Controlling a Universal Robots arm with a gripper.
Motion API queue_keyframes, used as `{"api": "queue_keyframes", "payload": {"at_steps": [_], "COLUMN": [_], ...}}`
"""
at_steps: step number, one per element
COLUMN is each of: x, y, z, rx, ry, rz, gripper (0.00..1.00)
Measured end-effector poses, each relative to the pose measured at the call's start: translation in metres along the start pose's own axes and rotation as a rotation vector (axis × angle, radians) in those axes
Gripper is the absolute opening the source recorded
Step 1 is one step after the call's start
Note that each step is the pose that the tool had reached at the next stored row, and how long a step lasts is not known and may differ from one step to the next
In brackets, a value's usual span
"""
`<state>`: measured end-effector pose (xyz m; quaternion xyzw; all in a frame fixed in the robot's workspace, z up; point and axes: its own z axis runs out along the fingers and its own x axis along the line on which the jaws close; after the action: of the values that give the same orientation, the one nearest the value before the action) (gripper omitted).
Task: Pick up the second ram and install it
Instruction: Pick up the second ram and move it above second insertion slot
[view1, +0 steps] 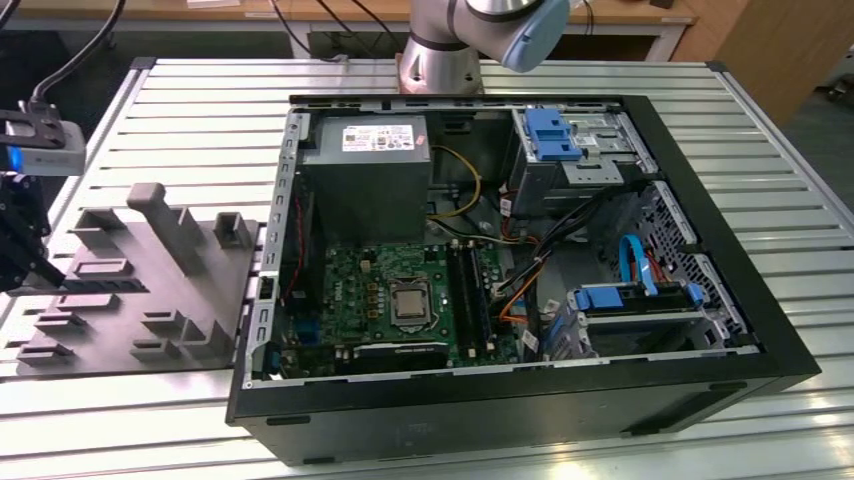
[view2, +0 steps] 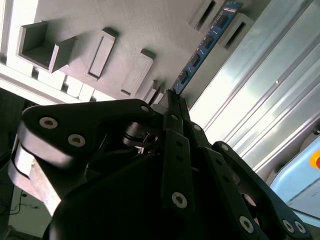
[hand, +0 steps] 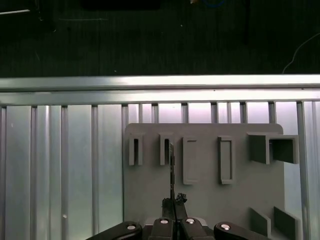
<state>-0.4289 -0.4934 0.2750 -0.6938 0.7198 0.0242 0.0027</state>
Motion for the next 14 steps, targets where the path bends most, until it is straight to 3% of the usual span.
{"api": "queue_keyframes", "payload": {"at_steps": [14], "x": [-0.001], "y": [0.0008], "z": [-0.0258], "rx": [0.0], "ry": [0.0], "rz": [0.0], "gripper": [0.11]}}
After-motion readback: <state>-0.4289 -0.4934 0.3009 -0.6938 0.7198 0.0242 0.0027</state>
